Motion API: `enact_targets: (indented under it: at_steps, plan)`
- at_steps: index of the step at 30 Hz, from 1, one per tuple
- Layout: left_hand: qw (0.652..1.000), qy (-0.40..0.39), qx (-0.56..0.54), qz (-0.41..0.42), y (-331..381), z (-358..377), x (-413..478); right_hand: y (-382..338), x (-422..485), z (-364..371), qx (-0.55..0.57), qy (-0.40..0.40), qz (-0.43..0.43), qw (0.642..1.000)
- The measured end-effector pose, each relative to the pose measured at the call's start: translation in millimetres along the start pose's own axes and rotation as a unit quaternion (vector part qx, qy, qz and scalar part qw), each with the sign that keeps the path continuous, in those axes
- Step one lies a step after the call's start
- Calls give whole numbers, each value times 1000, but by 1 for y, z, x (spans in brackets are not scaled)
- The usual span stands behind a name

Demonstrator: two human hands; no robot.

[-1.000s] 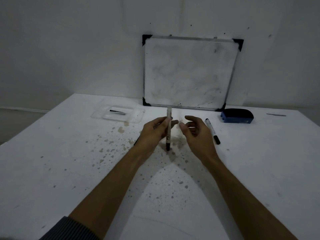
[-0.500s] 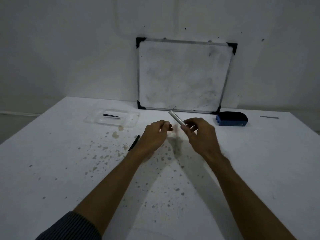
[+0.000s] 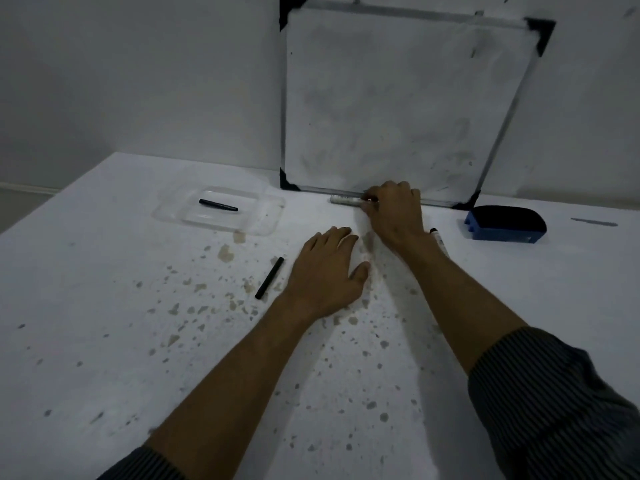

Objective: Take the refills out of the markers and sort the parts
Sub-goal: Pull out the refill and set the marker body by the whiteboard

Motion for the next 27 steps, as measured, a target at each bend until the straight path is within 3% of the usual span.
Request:
enact_targets:
  at_steps: [9,17,22,27]
  plan:
    - [1000,-5,9,8,0,0,1,-6,-10,4,-1,22,22,1000]
    - [1000,-26,2,7,6,-5,-2,2,-92,-35,70,26,35,997]
    - [999,-26,-16,27,7,-4,-7,14,-141,-57,67,51,92,992]
    - [999,-30,-31,32,7,-6,-14,25,-164,-67,26,93,218,971]
Point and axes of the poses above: each hand's wrist, its own x-axis towards the middle knuckle, its own z-axis out of the palm, y = z × x, the point moved 2 cm from there along x, towards the middle knuckle, and after that the axes turned 8 degrees about -y, right-handed, at the moved point
